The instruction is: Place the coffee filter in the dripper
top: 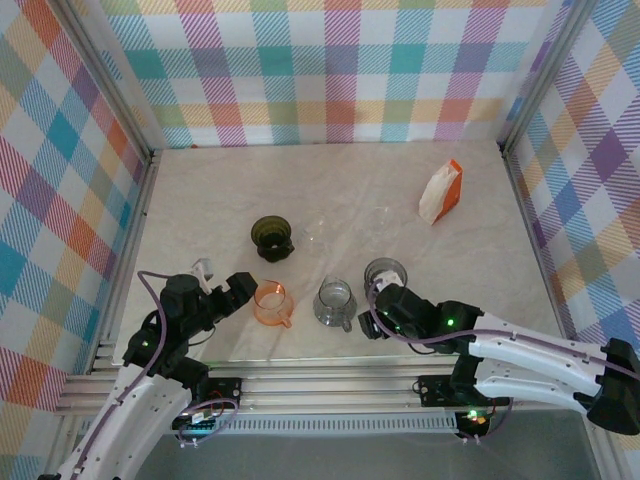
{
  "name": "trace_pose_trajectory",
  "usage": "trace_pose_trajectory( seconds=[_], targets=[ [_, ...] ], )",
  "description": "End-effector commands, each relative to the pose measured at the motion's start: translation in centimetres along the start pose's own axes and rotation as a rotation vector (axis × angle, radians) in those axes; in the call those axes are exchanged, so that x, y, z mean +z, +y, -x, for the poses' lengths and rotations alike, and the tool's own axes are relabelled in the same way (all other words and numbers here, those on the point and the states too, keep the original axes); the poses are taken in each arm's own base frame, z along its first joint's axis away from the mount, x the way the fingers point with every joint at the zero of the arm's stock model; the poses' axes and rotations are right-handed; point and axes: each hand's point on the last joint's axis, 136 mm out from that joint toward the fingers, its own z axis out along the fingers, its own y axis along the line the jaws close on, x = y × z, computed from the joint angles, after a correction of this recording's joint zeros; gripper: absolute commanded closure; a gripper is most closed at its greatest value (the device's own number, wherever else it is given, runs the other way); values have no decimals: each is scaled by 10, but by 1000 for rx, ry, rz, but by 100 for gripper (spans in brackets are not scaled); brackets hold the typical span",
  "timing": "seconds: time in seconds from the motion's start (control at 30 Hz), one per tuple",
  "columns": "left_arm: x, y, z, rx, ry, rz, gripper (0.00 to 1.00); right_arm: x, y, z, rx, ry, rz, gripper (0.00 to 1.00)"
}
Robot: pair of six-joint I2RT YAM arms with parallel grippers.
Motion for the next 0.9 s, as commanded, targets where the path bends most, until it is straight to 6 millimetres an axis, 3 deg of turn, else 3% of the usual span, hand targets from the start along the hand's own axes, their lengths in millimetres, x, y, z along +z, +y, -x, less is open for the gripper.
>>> trace_pose_trajectory(
  seconds=[0.0, 0.2, 0.47, 0.87],
  targets=[
    [1, 1, -3, -7, 7, -2, 7, 1, -26, 2, 71, 22, -96, 26],
    [0, 2, -3, -8, 8, 1, 7, 17, -34, 7, 113, 48, -102, 28],
    [1, 3, -3, -7, 6, 5, 7, 39, -39, 13, 126, 56, -104, 39],
    [2, 3, -3, -10, 5, 10, 6, 45, -51, 15, 110, 63, -173, 73]
  ],
)
